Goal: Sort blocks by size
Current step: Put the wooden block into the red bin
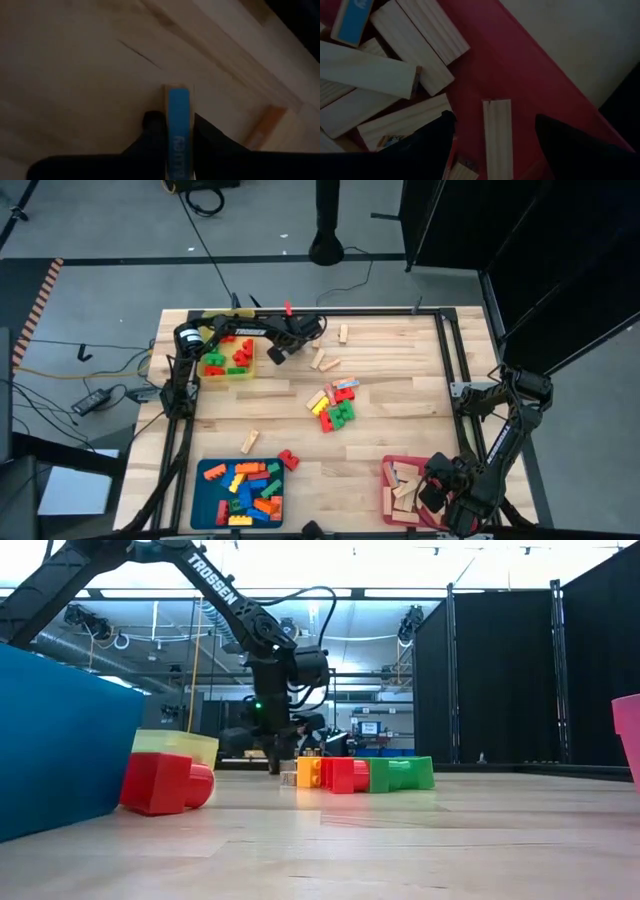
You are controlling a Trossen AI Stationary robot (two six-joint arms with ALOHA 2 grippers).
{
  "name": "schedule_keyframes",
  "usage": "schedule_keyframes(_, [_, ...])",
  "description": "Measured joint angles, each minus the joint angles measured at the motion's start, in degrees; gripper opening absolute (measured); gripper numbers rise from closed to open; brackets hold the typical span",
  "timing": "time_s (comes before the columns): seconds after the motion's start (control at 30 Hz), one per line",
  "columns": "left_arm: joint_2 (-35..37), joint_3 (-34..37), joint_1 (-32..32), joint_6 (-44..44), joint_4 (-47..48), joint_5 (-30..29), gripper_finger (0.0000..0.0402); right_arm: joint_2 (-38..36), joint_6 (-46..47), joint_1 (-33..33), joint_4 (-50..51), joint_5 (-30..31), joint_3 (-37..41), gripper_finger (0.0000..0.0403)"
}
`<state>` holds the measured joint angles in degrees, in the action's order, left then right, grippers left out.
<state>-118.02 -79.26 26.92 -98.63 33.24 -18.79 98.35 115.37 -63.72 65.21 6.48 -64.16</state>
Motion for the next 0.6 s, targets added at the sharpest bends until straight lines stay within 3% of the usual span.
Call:
schedule_keyframes(0.17, [-0.03, 0.02, -0.34, 9.39, -10.49, 7.00, 0.0046, 0.00, -0.04, 0.00, 0.59, 1.14, 0.00, 0.0286])
schedule_keyframes(0.33, [2.41, -4.28, -1.69, 28.42, -18.40, 19.98, 0.0046, 0.00, -2.23, 0.00, 0.69, 1.60, 0.12, 0.0286])
schedule_keyframes(0.43, [5.75, -7.33, -3.47, 43.32, -16.05, 26.64, 0.0046, 0.00, -3.61, 0.00, 1.13, 1.81, 0.22, 0.0287])
schedule_keyframes(0.6, [13.02, -9.64, -7.52, 60.40, -8.19, 26.56, 0.0046, 0.00, -5.54, 0.00, 1.82, 2.21, 0.22, 0.0282])
